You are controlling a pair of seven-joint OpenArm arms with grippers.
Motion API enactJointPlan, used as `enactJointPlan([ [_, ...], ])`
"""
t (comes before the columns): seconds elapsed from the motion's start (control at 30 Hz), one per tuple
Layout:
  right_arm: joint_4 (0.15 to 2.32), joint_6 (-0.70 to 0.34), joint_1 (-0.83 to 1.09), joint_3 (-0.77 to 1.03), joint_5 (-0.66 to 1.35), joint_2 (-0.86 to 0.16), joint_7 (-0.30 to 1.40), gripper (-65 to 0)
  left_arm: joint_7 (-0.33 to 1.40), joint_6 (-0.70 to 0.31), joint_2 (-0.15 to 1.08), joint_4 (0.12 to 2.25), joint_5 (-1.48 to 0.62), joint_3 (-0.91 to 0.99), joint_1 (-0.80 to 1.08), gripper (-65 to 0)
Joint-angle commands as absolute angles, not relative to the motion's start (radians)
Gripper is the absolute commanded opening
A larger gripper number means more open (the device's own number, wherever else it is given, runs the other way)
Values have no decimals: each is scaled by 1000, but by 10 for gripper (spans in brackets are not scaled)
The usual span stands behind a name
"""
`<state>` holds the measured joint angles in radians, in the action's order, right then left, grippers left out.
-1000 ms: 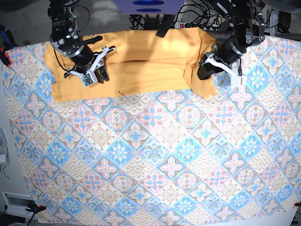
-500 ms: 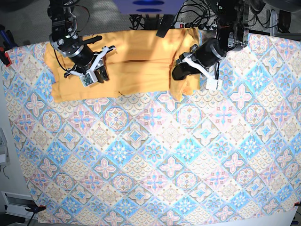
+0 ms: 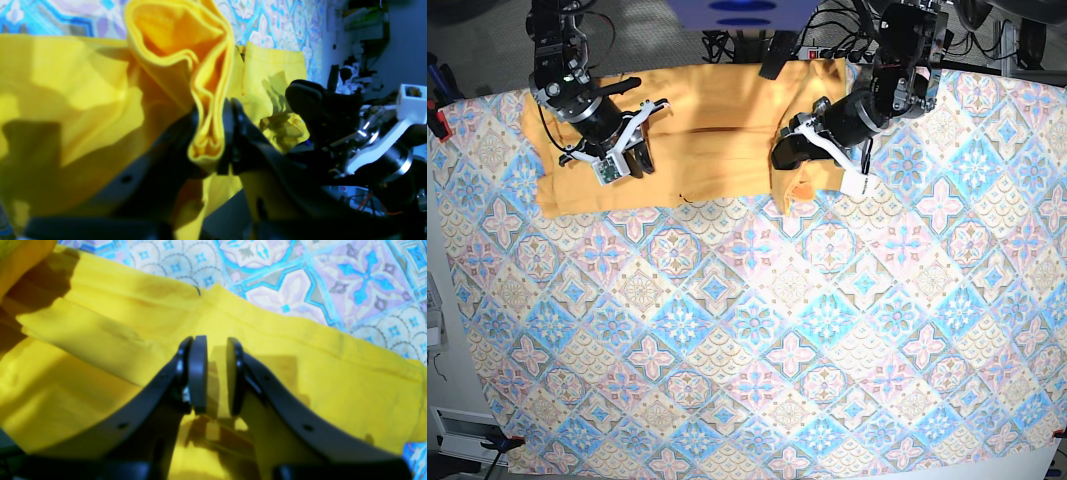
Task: Fold the T-shirt properly
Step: 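Fold the held strip end toward the right gripper with the left gripper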
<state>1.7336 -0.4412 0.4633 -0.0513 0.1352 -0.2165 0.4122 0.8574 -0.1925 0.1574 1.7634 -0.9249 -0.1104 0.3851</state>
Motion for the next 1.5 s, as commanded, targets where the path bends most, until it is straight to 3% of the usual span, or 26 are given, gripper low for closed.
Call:
enactJointPlan([
  [0.0, 1753, -443, 461, -47, 147, -223, 389, -556, 849, -208, 160, 1784, -944, -113, 377, -553],
  [0.23, 1753, -443, 461, -45, 148, -223, 389, -556, 851, -223, 163, 1787, -944, -124, 377, -487],
  [0.6, 1755, -443, 460, -45, 148, -223, 389, -556, 851, -272, 180, 1805, -944, -116, 375, -492],
  [0.9, 1755, -443, 460, -45, 148, -223, 389, -556, 849, -266, 337, 1833, -946, -105, 386, -496],
  [1.1, 1755, -443, 460, -50, 148, -223, 389, -555, 857, -265, 341, 1831, -949, -18, 473, -480],
  [1.4, 1755, -443, 460, -50, 148, -223, 389, -555, 857, -268, 344, 1825, -951, 79, 555, -206],
  [1.47, 1755, -443, 460, -51, 148, -223, 389, -555, 857, -269, 344, 1799, -951, 77, 553, -175],
])
